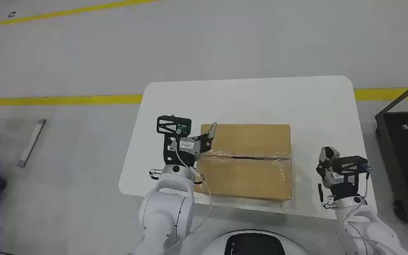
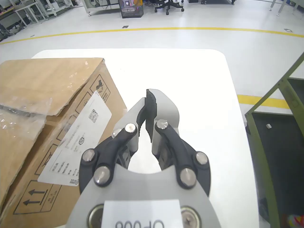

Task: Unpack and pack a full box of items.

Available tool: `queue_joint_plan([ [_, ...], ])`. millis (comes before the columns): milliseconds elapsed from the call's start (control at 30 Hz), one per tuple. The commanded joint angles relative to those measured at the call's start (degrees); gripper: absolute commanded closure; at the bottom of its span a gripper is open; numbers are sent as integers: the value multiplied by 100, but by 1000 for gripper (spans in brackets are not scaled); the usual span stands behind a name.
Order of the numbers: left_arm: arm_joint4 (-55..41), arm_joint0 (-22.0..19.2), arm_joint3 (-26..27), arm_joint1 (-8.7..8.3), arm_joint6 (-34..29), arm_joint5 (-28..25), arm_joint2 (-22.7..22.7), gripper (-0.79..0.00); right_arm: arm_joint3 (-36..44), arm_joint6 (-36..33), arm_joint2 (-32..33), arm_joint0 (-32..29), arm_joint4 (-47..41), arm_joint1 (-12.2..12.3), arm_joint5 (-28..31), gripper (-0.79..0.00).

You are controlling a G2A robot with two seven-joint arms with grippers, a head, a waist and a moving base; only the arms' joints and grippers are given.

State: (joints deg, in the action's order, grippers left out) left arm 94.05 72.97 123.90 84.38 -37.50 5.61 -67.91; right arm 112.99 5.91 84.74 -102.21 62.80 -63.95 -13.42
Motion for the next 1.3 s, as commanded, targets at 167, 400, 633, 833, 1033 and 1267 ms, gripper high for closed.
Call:
queue_joint_plan([
  [167,0,0,0,0,0,0,0,-785,-112,-123,-273,189,53,-58,169,0],
  [400,0,0,0,0,0,0,0,-785,-436,-328,-800,635,163,-150,253,0],
  [633,-10,9,-1,-1,24,-11,2,-785,-619,-510,-1166,953,398,-210,553,0],
  [833,-414,4,21,-3,-6,-526,152,-785,-641,-446,-1172,955,628,-237,461,0],
  [1033,-919,-342,-167,-10,-840,-1858,737,-785,-335,-254,-479,432,446,-211,95,0],
  [1267,-1049,-532,-295,0,-1136,-2195,962,-785,-9,-88,221,-241,282,-188,74,0],
])
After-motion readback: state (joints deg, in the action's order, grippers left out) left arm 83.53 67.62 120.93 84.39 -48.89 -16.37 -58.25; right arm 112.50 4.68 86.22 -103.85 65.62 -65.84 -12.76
